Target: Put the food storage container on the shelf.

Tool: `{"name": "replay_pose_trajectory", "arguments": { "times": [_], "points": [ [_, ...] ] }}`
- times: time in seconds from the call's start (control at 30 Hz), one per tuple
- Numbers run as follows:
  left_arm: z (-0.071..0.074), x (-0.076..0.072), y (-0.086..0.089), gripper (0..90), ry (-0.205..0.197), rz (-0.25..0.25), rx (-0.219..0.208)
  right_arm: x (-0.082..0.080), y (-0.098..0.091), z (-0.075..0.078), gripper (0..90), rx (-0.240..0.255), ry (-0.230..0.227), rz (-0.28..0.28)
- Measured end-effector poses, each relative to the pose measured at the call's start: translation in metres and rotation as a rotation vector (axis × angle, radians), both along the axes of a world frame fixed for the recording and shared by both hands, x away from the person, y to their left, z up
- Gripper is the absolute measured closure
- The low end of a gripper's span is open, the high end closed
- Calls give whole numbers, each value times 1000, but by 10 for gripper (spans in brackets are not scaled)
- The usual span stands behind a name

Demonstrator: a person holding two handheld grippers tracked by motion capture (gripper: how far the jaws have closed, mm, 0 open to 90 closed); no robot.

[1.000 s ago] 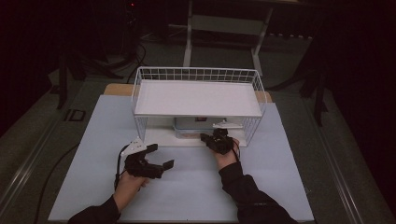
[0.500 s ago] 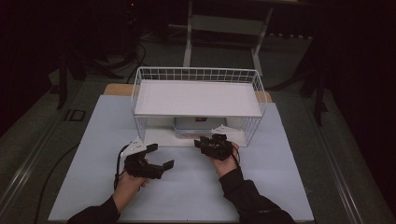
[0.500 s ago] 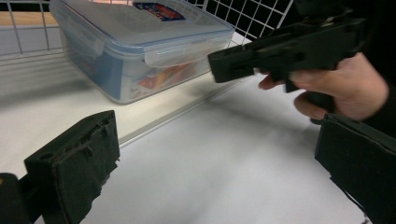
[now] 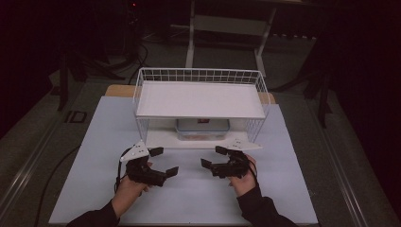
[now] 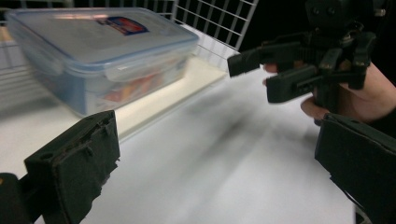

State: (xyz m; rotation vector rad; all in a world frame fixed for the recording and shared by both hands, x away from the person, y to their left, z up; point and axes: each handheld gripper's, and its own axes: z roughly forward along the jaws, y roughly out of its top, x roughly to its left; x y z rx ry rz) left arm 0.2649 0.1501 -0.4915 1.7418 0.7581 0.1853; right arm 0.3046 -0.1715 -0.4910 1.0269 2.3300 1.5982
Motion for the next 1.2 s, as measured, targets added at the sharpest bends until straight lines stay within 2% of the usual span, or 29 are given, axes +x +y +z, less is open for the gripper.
{"name": "replay_pose_trajectory", "arguments": {
  "times": [0.13,0.27,0.37,0.6,0.73,0.8,0.9,1.07,1.2],
  "points": [
    [0,-7,3,0,-4,-3,8,-11,-14,2,147,16,-9,-3],
    [2,-14,10,0,-7,-4,13,-22,-24,2,150,-7,-30,-6],
    [5,-22,19,0,-30,10,24,-31,-32,1,152,-52,-57,2],
    [5,-34,34,0,-40,37,26,-44,-53,-3,151,-75,-56,-31],
    [2,-34,39,0,-31,42,41,-52,-64,-3,150,-76,-57,-47],
    [-1,-34,40,0,-19,45,41,-57,-69,-2,151,-87,-71,-63],
    [-5,-33,40,0,-8,38,53,-61,-78,-3,151,-78,-65,-80],
    [-9,-32,38,0,-14,35,73,-66,-90,-2,151,-70,-67,-111],
    [-14,-30,37,0,5,33,78,-66,-96,-6,152,-82,-48,-128]
  ]
}}
